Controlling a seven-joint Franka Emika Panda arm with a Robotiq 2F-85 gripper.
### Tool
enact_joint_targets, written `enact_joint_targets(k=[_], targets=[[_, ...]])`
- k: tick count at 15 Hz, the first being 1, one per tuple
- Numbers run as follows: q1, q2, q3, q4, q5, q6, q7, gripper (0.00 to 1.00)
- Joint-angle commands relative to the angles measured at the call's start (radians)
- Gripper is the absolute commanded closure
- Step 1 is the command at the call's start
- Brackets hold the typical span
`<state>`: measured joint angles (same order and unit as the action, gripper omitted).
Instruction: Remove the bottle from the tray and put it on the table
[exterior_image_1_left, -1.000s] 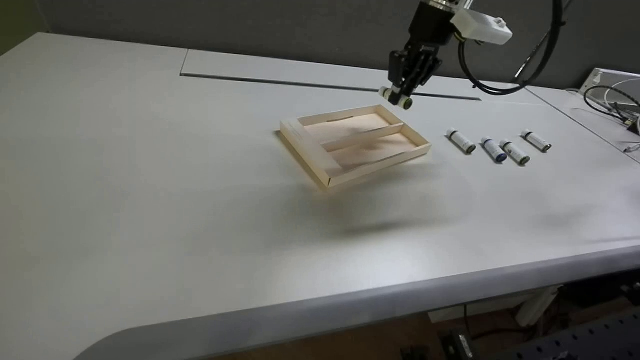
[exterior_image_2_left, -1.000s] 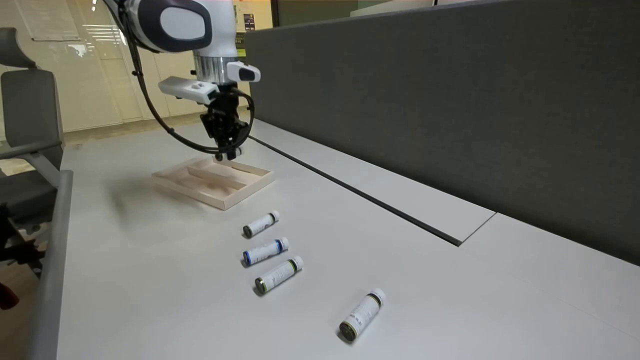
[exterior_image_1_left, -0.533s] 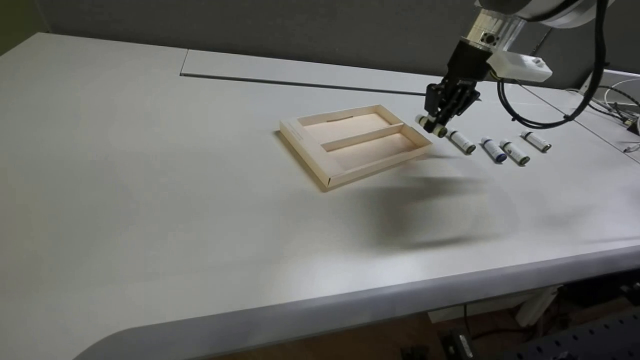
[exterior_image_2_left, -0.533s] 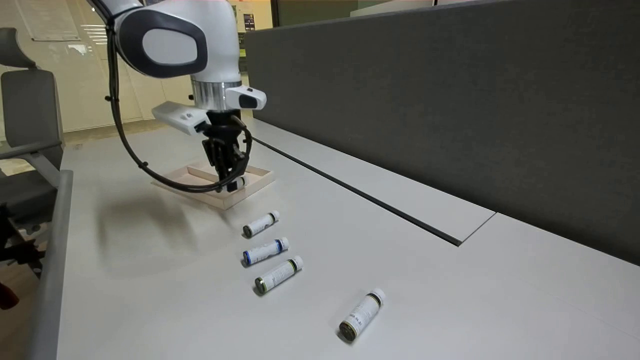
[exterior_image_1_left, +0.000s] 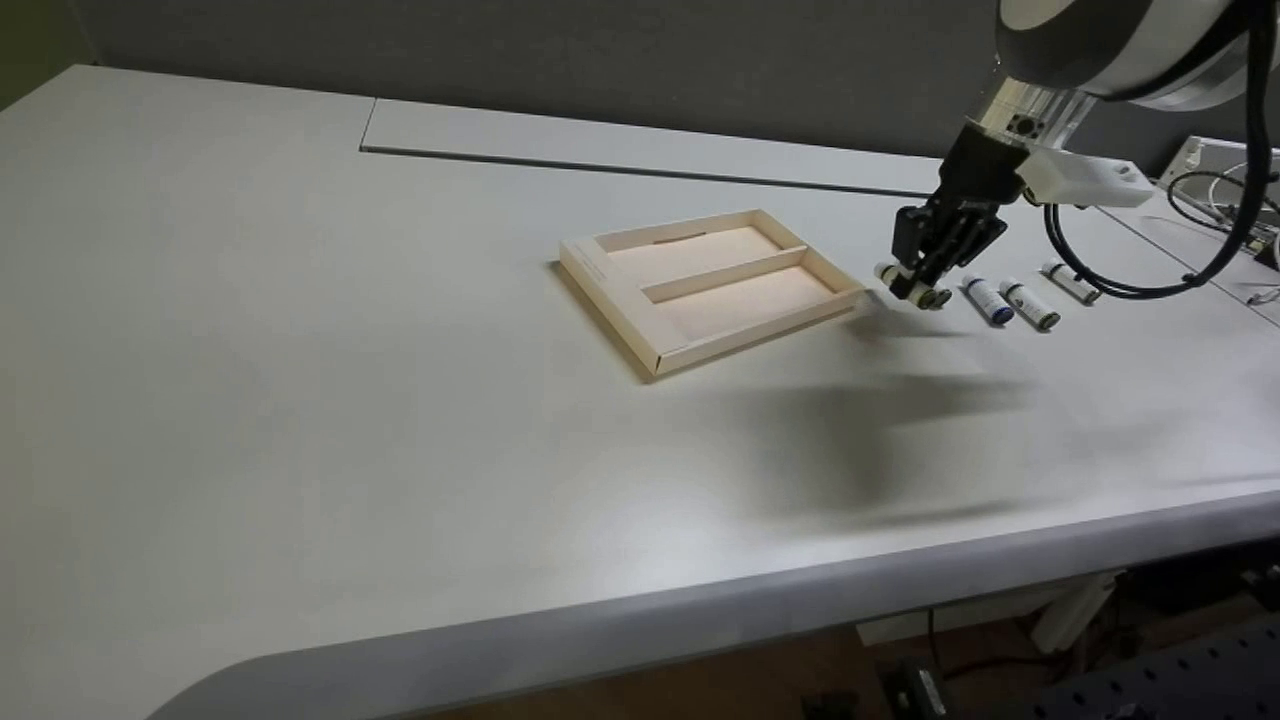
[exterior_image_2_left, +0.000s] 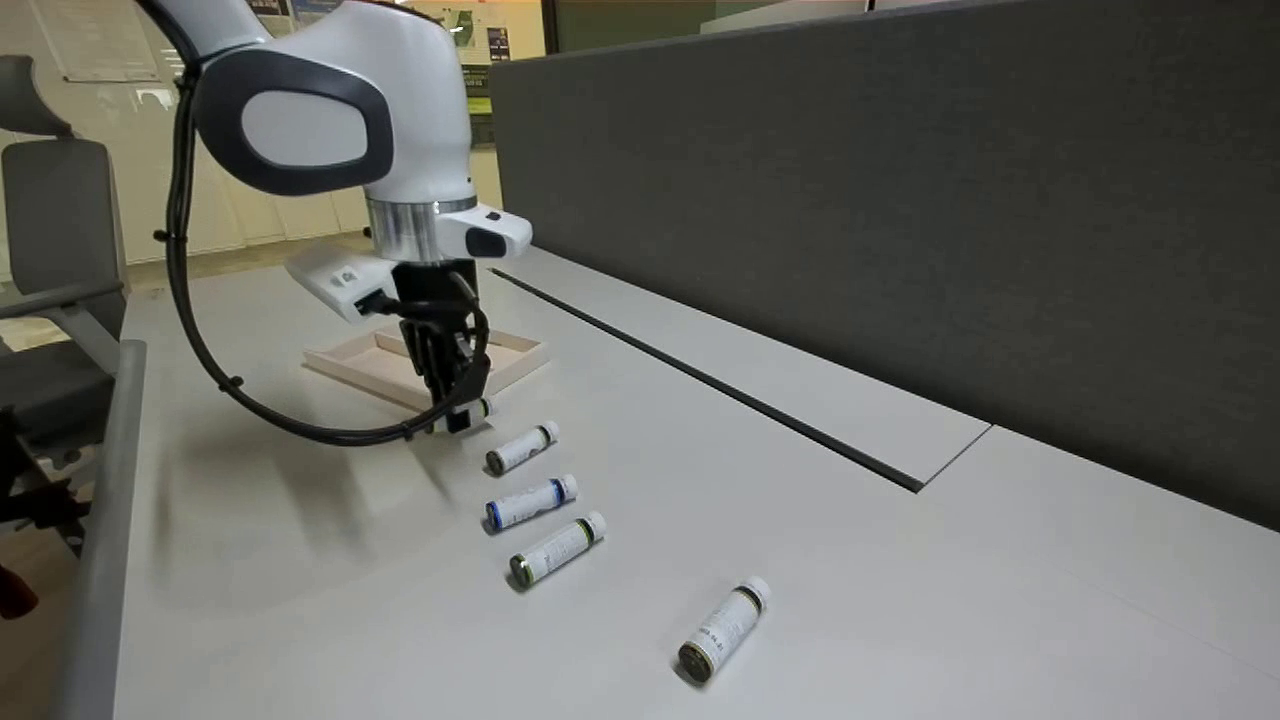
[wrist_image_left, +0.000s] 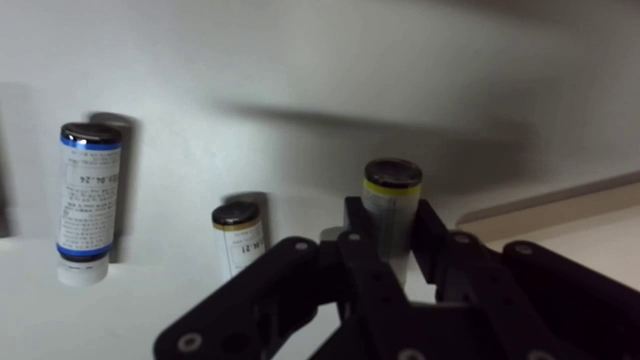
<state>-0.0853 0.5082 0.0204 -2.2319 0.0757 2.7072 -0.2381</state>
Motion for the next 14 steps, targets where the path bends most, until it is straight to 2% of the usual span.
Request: enact_joint_targets(k=[1, 7, 14], targets=[[-0.003, -0.022, -0.026, -0.056, -0.022, 0.057, 0.054, 0.93], [0.005, -0.007, -0.059, -0.079, -0.038, 0.092, 0.08, 0.93], [0.004, -0.002, -0.066, -0.082, -0.047, 0.084, 0.098, 0.93]])
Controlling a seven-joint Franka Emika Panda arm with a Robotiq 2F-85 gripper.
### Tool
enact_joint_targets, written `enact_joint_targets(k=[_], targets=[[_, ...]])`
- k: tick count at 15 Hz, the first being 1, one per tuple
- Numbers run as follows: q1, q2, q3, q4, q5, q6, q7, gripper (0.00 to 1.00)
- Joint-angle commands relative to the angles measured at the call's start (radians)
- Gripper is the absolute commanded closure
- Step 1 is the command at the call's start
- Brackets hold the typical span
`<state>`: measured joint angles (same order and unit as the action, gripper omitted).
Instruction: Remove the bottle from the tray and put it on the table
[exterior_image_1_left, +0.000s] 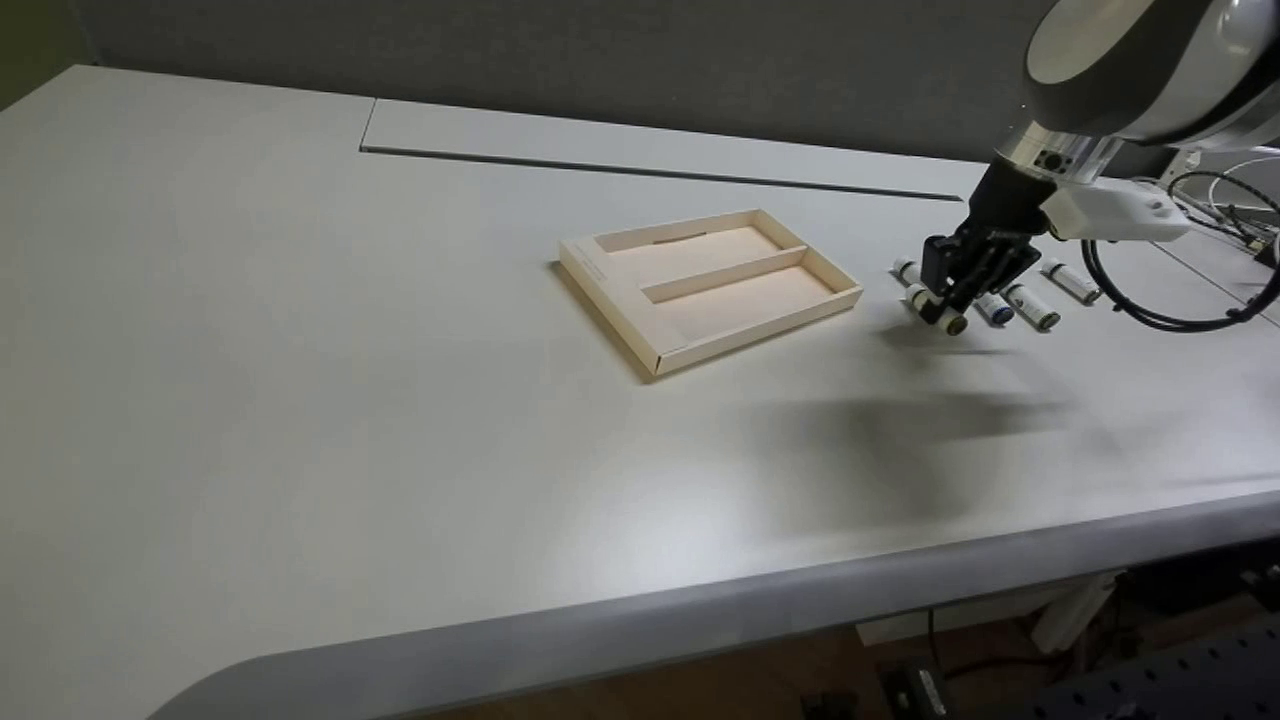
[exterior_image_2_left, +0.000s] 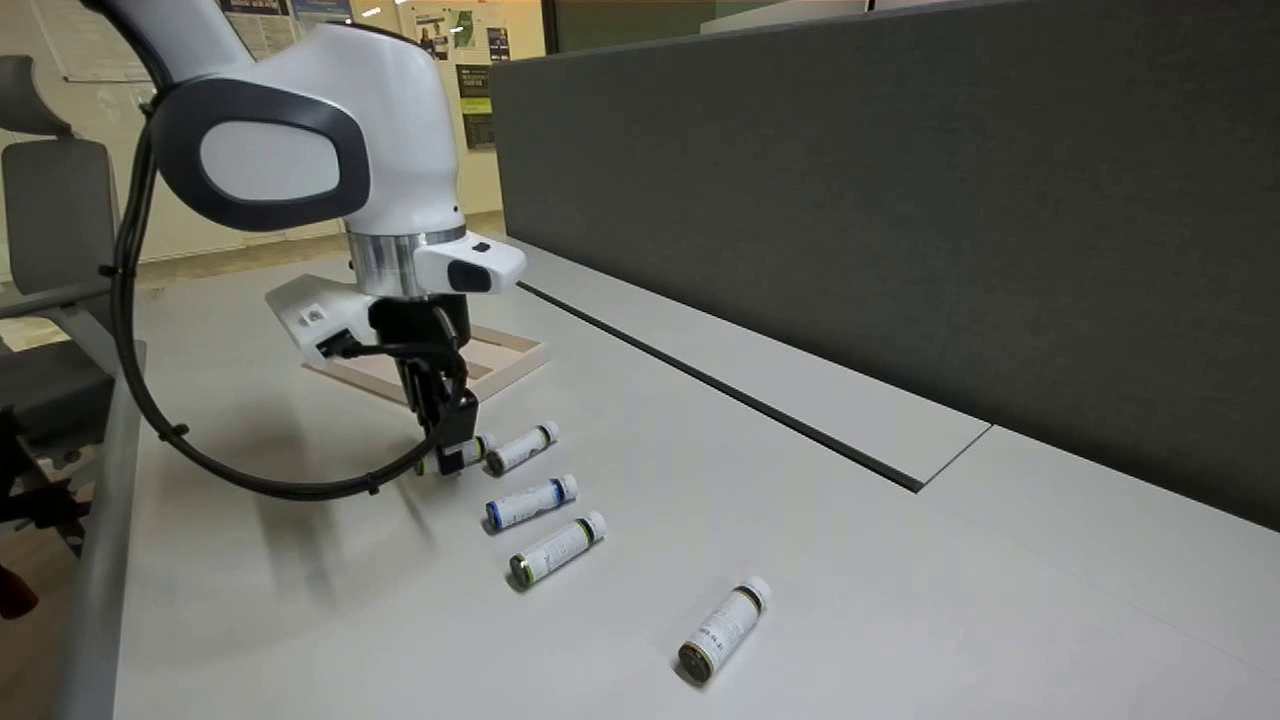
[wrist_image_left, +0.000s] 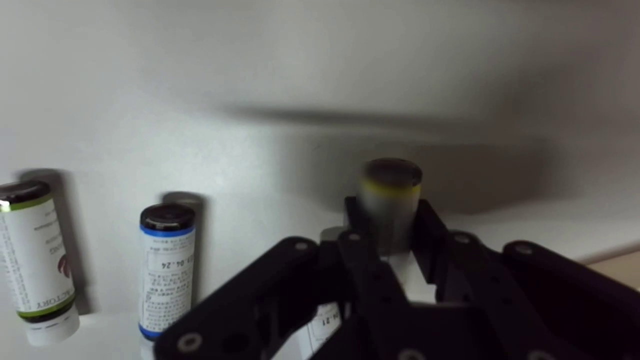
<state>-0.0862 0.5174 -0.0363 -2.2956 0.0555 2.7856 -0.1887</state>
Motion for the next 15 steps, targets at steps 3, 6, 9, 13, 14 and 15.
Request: enact_joint_targets(k=[3, 6, 9, 13, 14, 15], targets=[[0.0, -0.012, -0.003, -0.014, -0.02, -0.01, 0.048, 0.48], [0.0, -0.015, -0.003, -0.013, -0.021, -0.017, 0.052, 0.35], [-0.013, -0.027, 0.011, -0.008, -0.007, -0.039, 0.042, 0.14], [-0.01, -0.088, 0.029, 0.009, 0.0, -0.158, 0.036, 0.0], [-0.012, -0.107, 0.036, 0.015, 0.005, -0.196, 0.031, 0.0], [-0.015, -0.133, 0.044, 0.022, 0.015, -0.247, 0.023, 0.0]])
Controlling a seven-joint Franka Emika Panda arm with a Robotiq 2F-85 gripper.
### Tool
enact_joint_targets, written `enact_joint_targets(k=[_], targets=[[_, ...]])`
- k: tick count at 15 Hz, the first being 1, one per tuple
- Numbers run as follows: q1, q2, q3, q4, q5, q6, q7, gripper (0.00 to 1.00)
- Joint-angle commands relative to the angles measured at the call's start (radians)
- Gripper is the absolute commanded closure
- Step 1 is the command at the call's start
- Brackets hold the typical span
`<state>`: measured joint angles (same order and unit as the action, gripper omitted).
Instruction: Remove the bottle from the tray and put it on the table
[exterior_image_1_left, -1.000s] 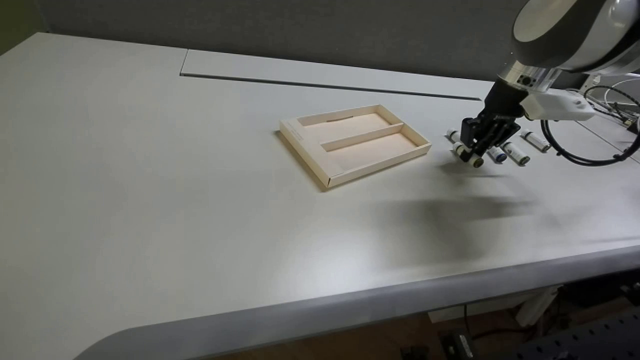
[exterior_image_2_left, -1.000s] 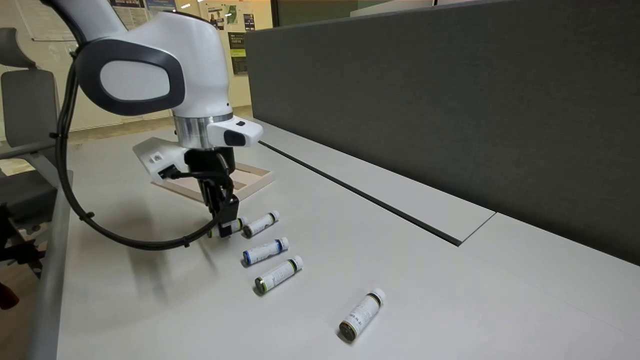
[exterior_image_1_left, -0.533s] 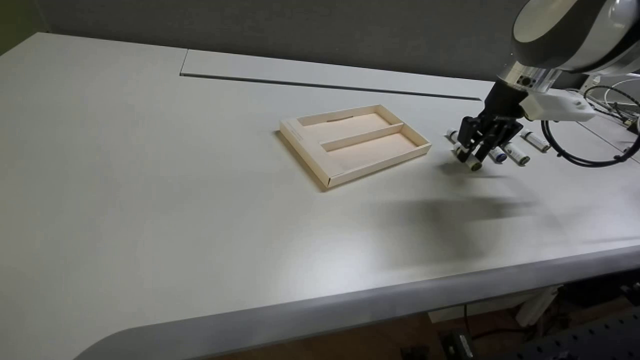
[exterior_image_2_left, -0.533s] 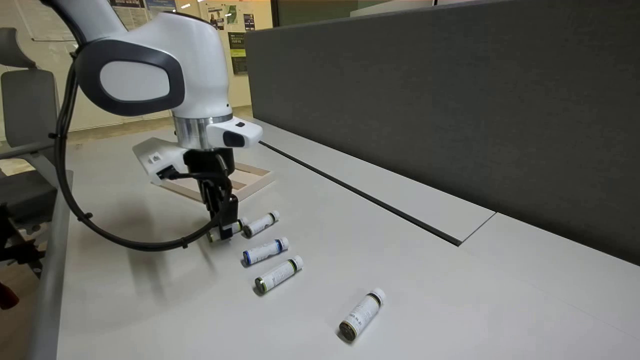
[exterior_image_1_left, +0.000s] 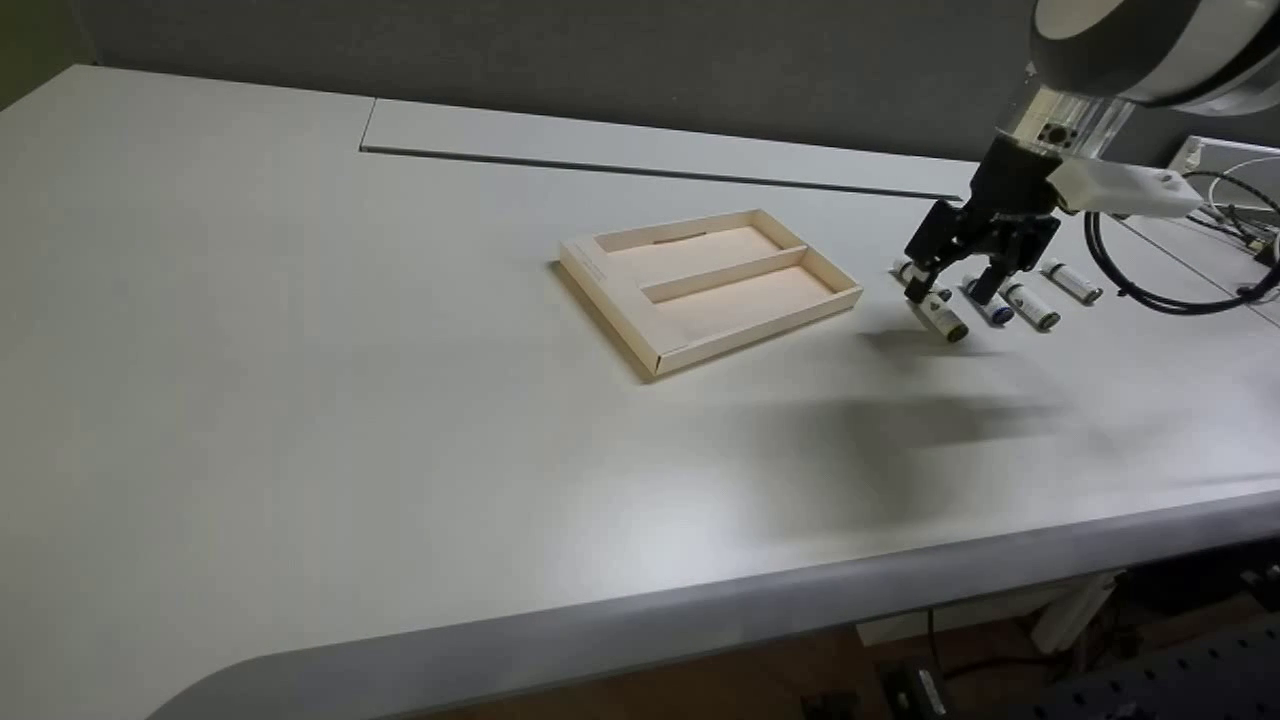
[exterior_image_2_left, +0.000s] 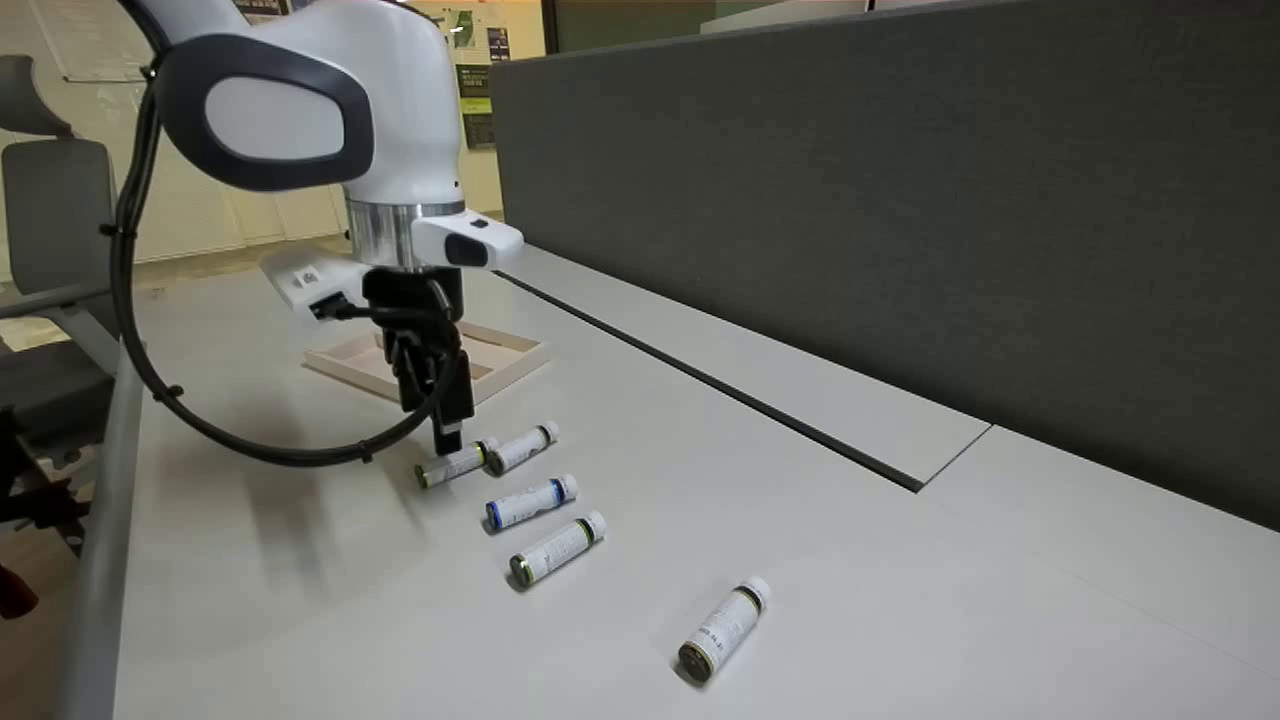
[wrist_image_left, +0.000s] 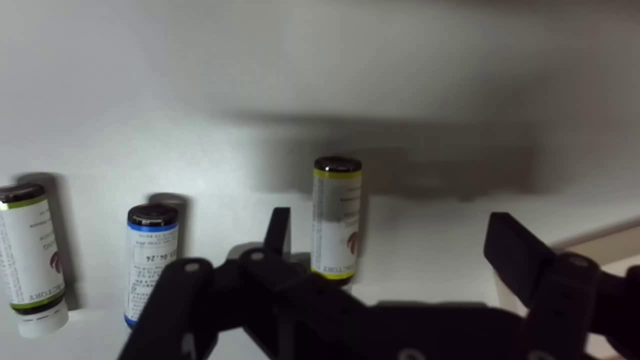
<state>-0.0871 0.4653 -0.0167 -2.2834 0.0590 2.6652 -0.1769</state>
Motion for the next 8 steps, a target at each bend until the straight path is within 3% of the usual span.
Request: enact_joint_targets(k=[1, 3, 4, 8], targets=[[-0.013, -0.103, 0.027, 0.018, 0.018, -0.172, 0.008, 0.0], [-0.004, -0.159, 0.024, 0.025, 0.018, -0.268, 0.011, 0.0], [-0.001, -0.098, 0.021, 0.028, 0.014, -0.19, 0.0, 0.0], [0.003, -0.154, 0.019, 0.031, 0.017, -0.258, -0.001, 0.0]])
